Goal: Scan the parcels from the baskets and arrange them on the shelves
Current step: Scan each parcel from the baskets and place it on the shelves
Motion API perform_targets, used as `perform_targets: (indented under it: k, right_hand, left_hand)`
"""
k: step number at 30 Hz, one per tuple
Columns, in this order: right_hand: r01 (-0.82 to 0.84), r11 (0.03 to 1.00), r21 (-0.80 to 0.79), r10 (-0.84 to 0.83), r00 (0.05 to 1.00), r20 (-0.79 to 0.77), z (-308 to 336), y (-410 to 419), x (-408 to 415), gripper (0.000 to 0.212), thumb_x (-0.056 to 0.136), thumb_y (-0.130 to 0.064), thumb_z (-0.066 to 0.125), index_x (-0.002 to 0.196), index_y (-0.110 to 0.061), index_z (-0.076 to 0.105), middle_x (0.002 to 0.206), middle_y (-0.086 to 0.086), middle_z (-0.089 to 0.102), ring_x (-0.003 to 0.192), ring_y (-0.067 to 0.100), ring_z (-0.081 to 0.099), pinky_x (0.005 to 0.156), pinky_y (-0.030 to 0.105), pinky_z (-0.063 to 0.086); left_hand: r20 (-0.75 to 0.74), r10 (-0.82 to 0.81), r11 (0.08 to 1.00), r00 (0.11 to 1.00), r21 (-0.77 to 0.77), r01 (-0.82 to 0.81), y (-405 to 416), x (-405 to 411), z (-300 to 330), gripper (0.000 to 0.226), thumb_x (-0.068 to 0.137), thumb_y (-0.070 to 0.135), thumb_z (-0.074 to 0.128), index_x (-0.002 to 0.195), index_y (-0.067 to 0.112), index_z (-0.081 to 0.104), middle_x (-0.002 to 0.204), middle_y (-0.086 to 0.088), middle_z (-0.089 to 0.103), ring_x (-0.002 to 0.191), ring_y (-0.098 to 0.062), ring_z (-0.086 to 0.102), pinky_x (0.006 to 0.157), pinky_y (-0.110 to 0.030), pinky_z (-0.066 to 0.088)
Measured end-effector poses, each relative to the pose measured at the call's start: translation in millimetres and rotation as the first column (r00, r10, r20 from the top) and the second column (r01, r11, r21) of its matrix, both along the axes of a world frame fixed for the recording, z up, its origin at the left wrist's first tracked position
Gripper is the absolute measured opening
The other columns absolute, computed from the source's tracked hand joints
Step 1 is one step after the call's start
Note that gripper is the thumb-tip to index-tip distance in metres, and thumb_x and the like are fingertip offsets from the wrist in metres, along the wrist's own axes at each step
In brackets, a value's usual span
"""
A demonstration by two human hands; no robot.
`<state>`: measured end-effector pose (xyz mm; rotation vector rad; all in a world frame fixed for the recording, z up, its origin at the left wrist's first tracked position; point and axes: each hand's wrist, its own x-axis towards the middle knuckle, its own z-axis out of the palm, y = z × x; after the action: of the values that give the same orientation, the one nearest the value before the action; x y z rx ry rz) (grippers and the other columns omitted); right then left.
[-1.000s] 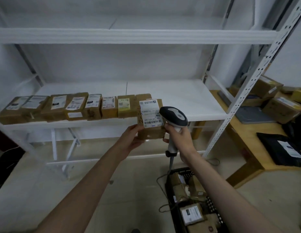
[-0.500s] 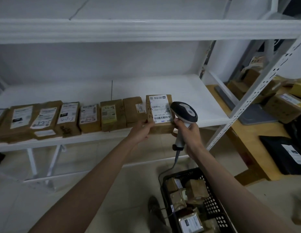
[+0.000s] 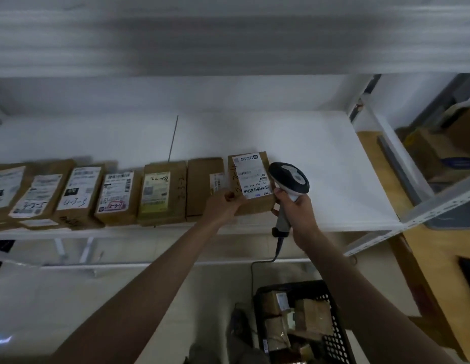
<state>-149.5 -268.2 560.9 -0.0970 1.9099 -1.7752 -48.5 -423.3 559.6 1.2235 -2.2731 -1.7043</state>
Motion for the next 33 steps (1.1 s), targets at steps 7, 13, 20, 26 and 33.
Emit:
perform_targets:
  k: [7,13,20,26,33]
  right_hand:
    - [-0.043,0.997,0.057,0.040,0.998,0.057,-21.3,-18.8,-15.5,0.024,0.096,-0.021,0.068,0.119,-0.014,0.065,0.112,0.014,0.073,0.103,0.030,0.070,0.086,0.047,0.062]
    - [-0.113,0.987,0.114,0.113,0.994,0.011,-20.1,-20.8,-16.7,0.022,0.096,-0.019,0.066,0.118,-0.016,0.063,0.105,0.007,0.074,0.097,0.026,0.072,0.074,0.036,0.063]
    - [-0.147,0.980,0.134,0.143,0.989,0.039,-19.3,-15.9,-21.8,0.024,0.096,-0.018,0.066,0.119,-0.018,0.061,0.110,0.007,0.073,0.101,0.026,0.071,0.080,0.045,0.064]
    - [-0.112,0.990,0.085,0.111,0.994,0.017,-22.1,-10.4,-20.0,0.023,0.094,-0.018,0.068,0.116,-0.021,0.063,0.101,0.000,0.069,0.093,0.017,0.067,0.069,0.031,0.062]
    - [0.132,0.991,0.004,-0.132,0.989,0.067,-19.9,12.1,-9.9,0.025,0.093,-0.020,0.070,0.117,-0.015,0.063,0.100,0.005,0.067,0.090,0.018,0.066,0.067,0.031,0.062]
  left_hand:
    - [0.102,-0.011,1.000,0.995,-0.005,0.012,-25.6,-9.7,-15.4,0.032,0.093,0.034,0.070,0.115,0.010,0.065,0.108,-0.005,0.069,0.098,-0.023,0.068,0.085,-0.037,0.060]
    - [0.138,-0.031,0.999,0.990,0.035,0.026,-39.5,-7.9,-18.6,0.011,0.087,0.029,0.077,0.093,0.023,0.069,0.095,0.001,0.073,0.088,-0.017,0.070,0.082,-0.034,0.061]
    - [0.197,-0.062,0.998,0.978,0.026,0.058,-43.1,-10.8,-16.1,0.038,0.079,0.039,0.082,0.105,0.022,0.060,0.102,0.003,0.070,0.083,-0.010,0.067,0.053,-0.015,0.049]
    - [0.116,0.020,0.981,0.993,-0.193,0.003,-42.8,-23.5,2.3,0.039,0.083,0.042,0.077,0.094,0.023,0.045,0.099,-0.001,0.058,0.086,-0.016,0.061,0.069,-0.033,0.055]
    - [-0.122,-0.215,0.952,0.969,-0.248,0.180,-10.2,-49.7,37.5,0.010,0.092,0.021,0.064,0.091,0.012,0.060,0.095,-0.007,0.068,0.085,-0.019,0.065,0.073,-0.029,0.052]
